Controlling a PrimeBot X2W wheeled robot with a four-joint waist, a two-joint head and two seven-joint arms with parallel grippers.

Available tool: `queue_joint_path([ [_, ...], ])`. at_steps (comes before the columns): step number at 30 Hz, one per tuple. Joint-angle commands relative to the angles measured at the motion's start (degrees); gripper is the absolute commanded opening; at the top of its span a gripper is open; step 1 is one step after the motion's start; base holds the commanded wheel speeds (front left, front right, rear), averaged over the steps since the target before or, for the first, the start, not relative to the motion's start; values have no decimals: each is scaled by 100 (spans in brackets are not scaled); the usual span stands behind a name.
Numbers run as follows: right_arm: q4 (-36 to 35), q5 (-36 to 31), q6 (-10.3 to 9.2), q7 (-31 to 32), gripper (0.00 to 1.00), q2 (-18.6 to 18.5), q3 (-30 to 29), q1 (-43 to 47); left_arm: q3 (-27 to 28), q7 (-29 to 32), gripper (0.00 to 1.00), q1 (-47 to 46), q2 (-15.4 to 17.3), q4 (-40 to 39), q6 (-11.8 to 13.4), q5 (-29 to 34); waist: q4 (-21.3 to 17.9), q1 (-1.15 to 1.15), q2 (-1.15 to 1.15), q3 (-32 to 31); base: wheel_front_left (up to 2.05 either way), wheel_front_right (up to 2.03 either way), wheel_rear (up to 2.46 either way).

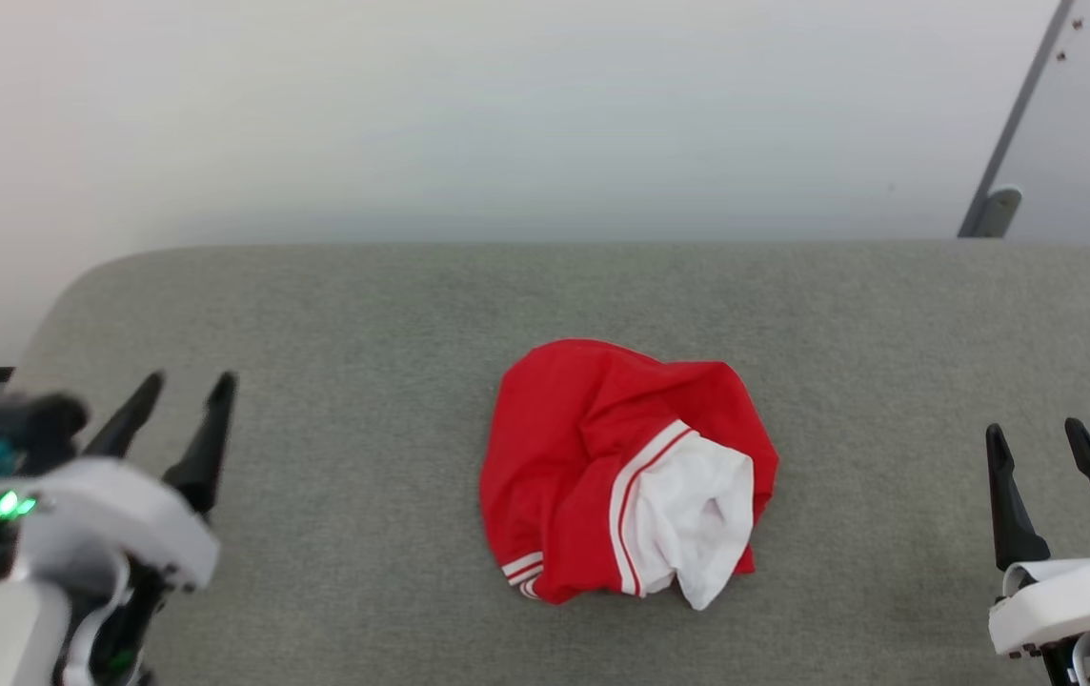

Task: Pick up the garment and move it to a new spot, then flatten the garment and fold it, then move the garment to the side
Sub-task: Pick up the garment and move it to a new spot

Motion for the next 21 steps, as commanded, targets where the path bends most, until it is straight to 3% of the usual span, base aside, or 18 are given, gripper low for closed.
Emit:
queue_joint_path([
  [1,-23,10,-8,-6,100,16,-23,88,106,-192,100,217,42,-33,47,26,115,0,0,-122,0,0,0],
  [12,-80,44,-8,-25,100,9,-163,278,670,-1260,100,1215,72,0,-2,-141,162,0,0,-135,0,0,0],
  [21,-134,-6,-8,-32,100,75,-229,345,895,-1740,100,1576,92,175,-21,-106,148,0,0,-98,0,0,0],
])
